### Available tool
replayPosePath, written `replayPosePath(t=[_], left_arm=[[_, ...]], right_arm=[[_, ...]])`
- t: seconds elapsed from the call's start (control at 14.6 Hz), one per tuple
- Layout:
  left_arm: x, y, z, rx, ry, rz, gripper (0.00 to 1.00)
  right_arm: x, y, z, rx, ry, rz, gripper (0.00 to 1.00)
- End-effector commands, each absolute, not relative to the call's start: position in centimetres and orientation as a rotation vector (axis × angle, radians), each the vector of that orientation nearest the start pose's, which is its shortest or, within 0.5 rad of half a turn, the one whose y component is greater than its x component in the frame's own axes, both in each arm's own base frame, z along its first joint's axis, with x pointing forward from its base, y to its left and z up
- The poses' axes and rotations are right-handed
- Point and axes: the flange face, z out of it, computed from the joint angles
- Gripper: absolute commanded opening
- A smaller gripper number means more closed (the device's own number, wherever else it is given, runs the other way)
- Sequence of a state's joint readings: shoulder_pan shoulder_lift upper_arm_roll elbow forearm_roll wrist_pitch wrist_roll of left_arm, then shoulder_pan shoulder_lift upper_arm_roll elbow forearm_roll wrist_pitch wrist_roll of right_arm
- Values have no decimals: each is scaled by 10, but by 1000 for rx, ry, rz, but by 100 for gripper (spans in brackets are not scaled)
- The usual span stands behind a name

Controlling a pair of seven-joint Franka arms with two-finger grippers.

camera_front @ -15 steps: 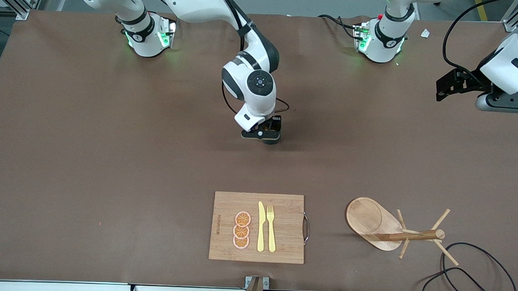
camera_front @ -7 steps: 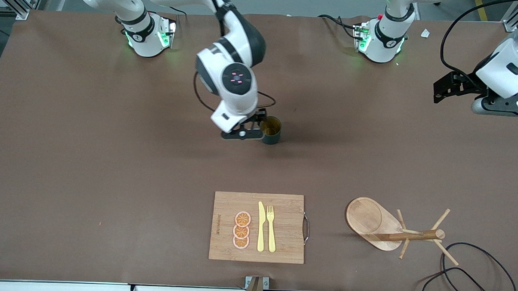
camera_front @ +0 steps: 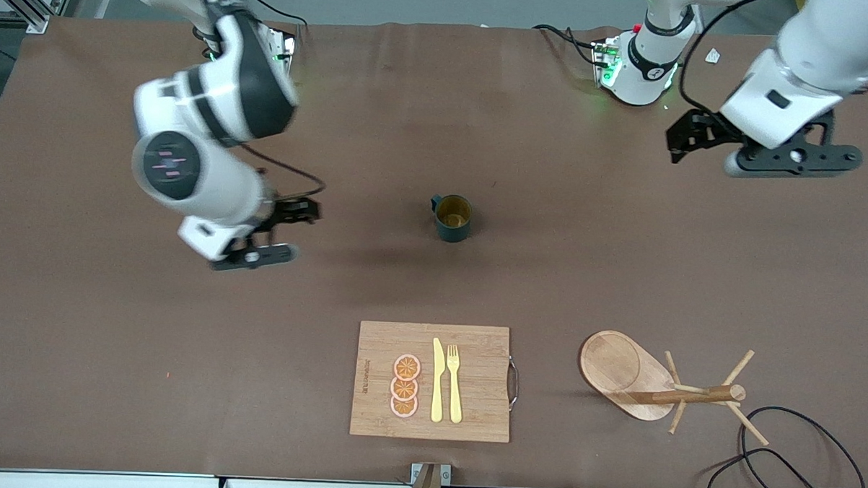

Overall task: Pass cup and hang on rack
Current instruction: 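Release the mug and withdraw the right gripper while the left gripper approaches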

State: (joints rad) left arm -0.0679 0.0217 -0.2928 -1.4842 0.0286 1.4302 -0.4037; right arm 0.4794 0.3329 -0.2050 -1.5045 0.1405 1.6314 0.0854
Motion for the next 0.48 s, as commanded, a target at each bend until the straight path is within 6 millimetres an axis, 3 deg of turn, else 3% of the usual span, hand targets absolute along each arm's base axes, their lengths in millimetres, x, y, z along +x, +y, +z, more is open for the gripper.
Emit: replayPosePath(t=[0.0, 0.21, 0.41], left_arm=[[501, -228, 643, -3074, -209, 77, 100], [493, -262, 635, -3074, -285, 68, 100], [485, -294, 631, -3079, -385, 37, 100]], right_arm=[[611, 106, 482, -3042, -302, 318, 100], [617, 25, 498, -3105, -222, 283, 100], [616, -14, 520, -3151, -142, 226, 100]])
